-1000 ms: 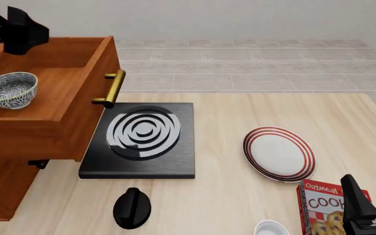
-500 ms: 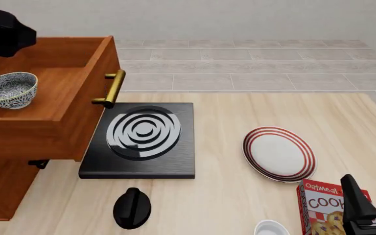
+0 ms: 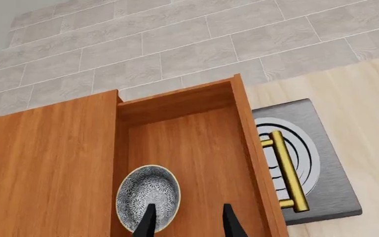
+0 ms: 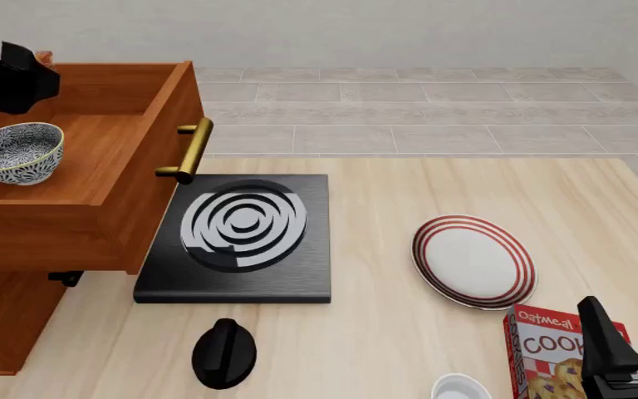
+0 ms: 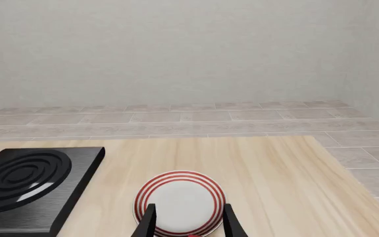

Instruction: Pick the akita bowl in the top layer of the wooden cabinet and place it on the plate.

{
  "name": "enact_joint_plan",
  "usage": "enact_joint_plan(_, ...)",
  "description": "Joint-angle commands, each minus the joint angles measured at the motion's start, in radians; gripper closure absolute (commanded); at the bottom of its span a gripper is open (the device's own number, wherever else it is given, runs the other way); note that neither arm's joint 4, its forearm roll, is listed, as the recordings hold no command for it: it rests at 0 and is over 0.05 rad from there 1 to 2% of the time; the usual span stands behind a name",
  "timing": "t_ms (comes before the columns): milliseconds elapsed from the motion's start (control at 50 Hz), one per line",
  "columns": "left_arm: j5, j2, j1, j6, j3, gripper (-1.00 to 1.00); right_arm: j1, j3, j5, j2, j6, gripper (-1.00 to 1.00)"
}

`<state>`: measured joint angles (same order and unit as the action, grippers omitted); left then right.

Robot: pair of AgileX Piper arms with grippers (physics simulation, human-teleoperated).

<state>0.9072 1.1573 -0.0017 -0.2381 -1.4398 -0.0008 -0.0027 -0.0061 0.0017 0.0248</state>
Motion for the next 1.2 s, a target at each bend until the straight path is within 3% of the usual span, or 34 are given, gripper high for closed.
enact_joint_plan(20, -0.012, 0.038, 0.046, -0.002, 0.026, -1.00, 0.000, 0.000, 0.001, -0.001, 0.001, -1.00)
enact_joint_plan(420, -0.073, 0.086, 0.090, -0.051, 0.068, -1.00, -0.005, 0.000, 0.002, -0.001, 0.005, -1.00)
enact_joint_plan(1200, -0.136, 0.128, 0.092, -0.032, 0.163, -1.00, -0.006, 0.001, 0.003, 0.000, 0.011, -1.00)
